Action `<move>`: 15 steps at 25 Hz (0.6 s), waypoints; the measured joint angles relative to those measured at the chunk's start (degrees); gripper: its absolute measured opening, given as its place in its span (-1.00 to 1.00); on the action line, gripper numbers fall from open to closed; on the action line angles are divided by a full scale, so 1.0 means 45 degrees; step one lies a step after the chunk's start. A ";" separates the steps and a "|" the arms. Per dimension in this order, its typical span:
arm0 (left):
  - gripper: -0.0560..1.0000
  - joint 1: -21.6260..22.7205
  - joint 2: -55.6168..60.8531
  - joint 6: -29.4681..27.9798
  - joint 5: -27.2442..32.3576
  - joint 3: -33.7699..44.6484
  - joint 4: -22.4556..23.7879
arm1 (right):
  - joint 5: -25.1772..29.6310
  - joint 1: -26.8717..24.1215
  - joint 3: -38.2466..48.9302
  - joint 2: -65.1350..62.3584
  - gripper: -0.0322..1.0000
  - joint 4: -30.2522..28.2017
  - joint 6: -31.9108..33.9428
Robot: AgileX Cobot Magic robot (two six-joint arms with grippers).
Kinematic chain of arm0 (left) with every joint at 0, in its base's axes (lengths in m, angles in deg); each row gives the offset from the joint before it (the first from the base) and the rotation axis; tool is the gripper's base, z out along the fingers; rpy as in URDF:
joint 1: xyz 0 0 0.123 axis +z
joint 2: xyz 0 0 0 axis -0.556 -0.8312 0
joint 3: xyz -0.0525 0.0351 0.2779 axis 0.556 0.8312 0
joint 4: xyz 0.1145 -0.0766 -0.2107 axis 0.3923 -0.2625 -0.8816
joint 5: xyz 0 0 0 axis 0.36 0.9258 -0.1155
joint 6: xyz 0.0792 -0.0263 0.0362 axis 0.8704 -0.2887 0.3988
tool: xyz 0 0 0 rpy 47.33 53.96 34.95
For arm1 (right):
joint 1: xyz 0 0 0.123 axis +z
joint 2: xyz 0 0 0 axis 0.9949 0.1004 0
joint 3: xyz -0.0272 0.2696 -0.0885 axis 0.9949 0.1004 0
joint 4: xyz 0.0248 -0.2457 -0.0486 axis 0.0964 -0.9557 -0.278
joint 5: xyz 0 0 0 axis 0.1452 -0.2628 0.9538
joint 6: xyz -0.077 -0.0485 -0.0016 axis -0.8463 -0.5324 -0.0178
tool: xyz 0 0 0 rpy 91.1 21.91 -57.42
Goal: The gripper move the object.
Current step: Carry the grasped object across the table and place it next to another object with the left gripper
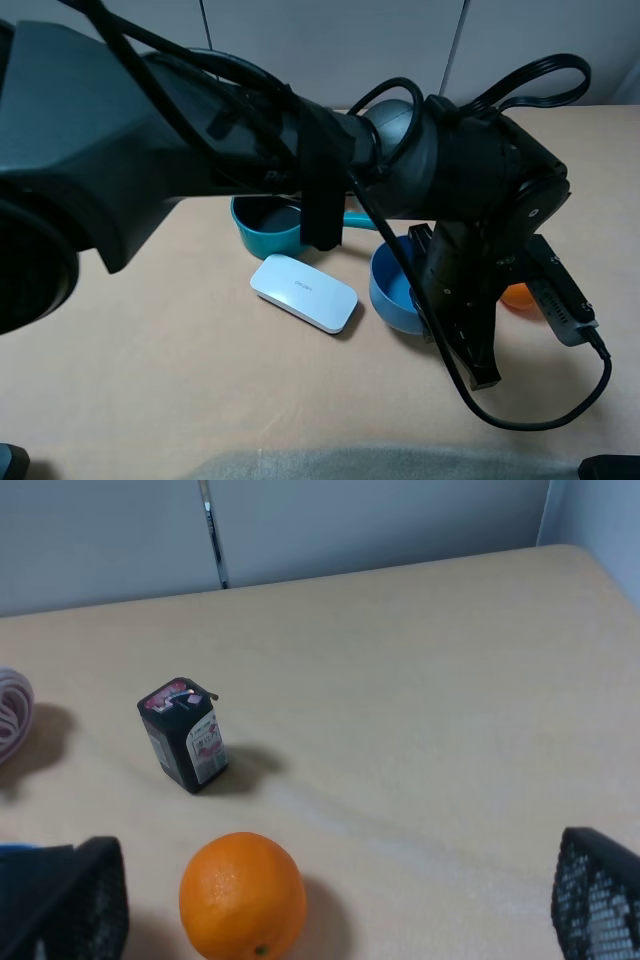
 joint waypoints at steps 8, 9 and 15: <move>-0.80 0.0000 -0.0277 0.0107 -0.0146 -0.0314 0.0000 | 0.0000 0.0000 0.0000 0.0000 0.35 0.0000 0.0000; -0.80 0.0000 -0.0277 0.0099 -0.0146 -0.0314 0.0000 | 0.0000 0.0000 0.0000 0.0000 0.35 0.0000 0.0000; -0.80 0.0000 -0.0277 0.0110 -0.0197 -0.0314 0.0000 | 0.0000 0.0000 0.0000 0.0000 0.35 0.0000 0.0000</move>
